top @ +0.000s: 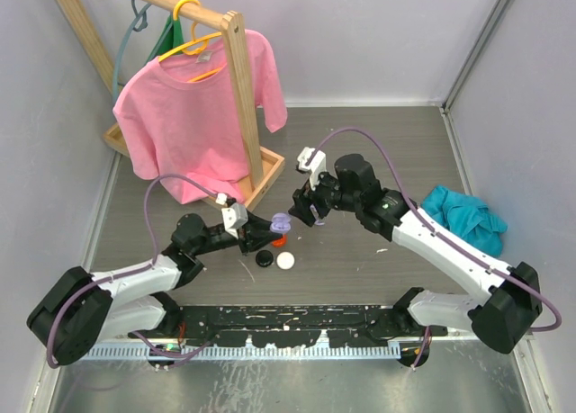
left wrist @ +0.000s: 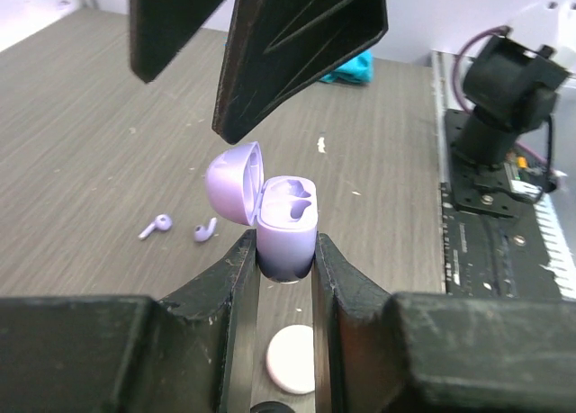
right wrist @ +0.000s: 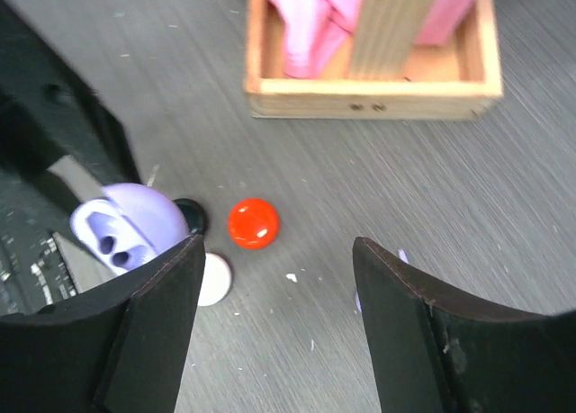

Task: Insert the wireless bluetooth earbuds into the charging case
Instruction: Open the charging case, then pick up the earbud from the center of the board.

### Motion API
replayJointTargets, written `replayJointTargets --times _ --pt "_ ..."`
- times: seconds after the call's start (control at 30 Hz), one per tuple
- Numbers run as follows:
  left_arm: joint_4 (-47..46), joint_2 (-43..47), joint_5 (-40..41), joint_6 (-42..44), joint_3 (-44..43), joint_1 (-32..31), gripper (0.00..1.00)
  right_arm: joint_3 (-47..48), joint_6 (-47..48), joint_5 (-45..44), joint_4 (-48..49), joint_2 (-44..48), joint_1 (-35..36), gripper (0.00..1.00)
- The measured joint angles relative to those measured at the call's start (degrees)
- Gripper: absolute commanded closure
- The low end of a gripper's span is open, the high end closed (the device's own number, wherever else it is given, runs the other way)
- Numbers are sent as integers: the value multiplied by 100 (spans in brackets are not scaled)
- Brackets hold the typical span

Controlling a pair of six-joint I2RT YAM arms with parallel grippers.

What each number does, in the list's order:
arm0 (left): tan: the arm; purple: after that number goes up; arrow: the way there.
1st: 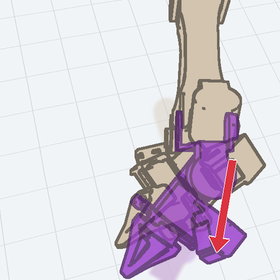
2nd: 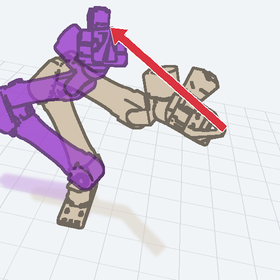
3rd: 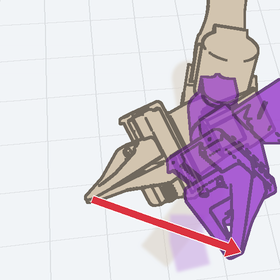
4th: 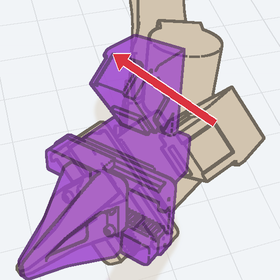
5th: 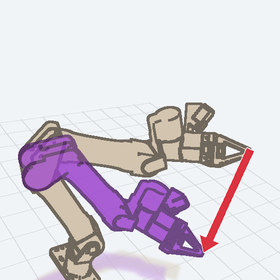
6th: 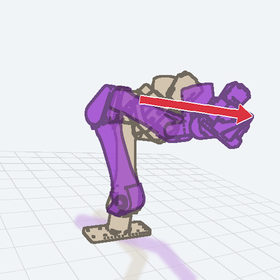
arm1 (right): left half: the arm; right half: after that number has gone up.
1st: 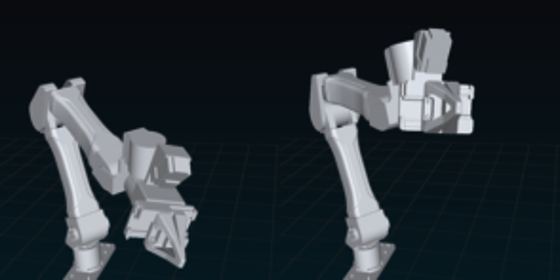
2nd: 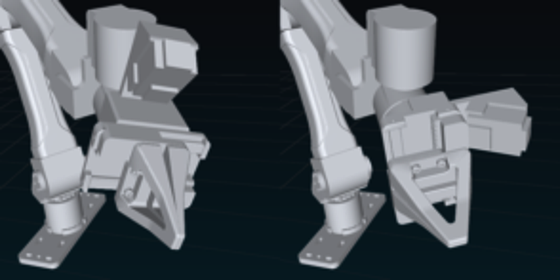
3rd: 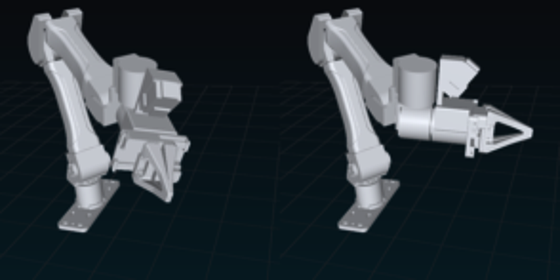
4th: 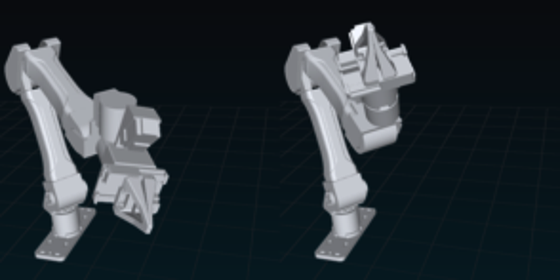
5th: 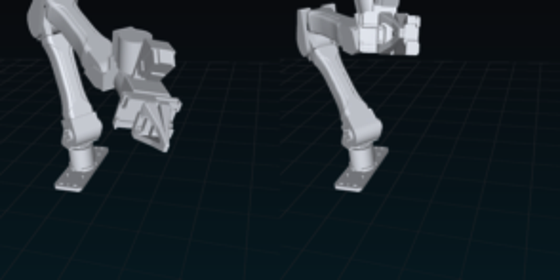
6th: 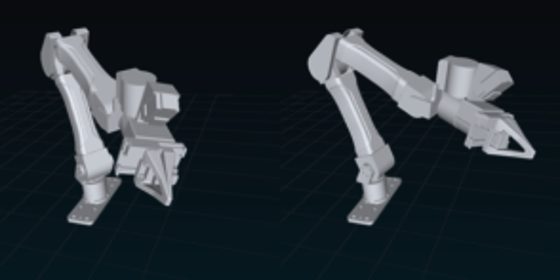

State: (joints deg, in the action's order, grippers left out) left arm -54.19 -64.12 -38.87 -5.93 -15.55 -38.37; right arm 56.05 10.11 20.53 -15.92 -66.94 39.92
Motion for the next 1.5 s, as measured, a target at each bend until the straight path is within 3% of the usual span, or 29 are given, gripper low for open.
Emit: replayJointTargets --times 0.27,0.43,0.83,1.5 --pt "168 208 787 164 142 0 100 35 -708 -1471 -131 -774 -146 32" --pt "216 243 968 238 162 0 100 42 -905 -1862 -328 -1414 -251 35" --pt "229 245 1014 249 162 0 100 103 -992 -1663 -439 -2481 -584 54" --pt "289 225 894 256 162 0 100 492 -872 -1403 -992 -3204 -603 49"
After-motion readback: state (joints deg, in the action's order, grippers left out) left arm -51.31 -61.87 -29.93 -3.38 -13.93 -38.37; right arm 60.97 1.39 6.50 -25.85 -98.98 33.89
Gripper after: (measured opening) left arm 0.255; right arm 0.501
